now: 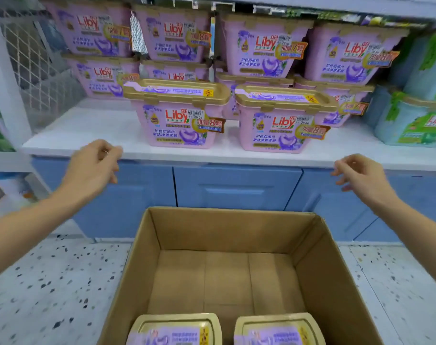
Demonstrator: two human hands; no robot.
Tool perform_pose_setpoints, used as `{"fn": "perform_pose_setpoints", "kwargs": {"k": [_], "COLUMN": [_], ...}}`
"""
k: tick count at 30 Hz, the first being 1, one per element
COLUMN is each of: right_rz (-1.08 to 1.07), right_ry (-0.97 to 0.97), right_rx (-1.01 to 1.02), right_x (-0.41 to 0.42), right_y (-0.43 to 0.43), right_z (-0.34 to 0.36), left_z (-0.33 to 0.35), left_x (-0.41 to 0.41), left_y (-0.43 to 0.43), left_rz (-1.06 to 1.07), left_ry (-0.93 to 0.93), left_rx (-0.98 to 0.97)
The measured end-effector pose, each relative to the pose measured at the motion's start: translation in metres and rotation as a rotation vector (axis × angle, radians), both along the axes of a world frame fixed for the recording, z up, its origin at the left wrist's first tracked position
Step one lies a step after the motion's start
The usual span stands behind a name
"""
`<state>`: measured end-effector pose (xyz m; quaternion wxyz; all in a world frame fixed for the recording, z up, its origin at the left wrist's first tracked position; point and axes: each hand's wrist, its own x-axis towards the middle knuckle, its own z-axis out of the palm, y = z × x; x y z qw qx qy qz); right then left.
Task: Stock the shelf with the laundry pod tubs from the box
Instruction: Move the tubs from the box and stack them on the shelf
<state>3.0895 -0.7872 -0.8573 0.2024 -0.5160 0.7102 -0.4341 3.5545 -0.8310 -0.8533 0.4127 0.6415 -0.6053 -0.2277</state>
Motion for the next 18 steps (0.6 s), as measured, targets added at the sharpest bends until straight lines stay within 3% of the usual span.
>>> {"fn": "perform_pose_setpoints", "kwargs": {"k": [8,13,18], "right_rz": [0.179,0.174,0.138], "right_ry": [0.015,0.172,0.326], "right_rx": [0.417,0.781,1.022], "right_x": [0.029,0.026,0.037], "right_y": [0.077,0.117,0.145], "right_z": [-0.093,-0.154,-0.189], "left_z": [-0.112,-0.153,-0.16], "left_x": [-0.04,-0.036,-0.047], "left_y": [0.102,0.134,0.137], "left_rz": [-0.237,-0.254,-0.36], "left_ry": [-0.085,-0.516,-0.868], "left_rx": [0.429,0.707,0.918]}}
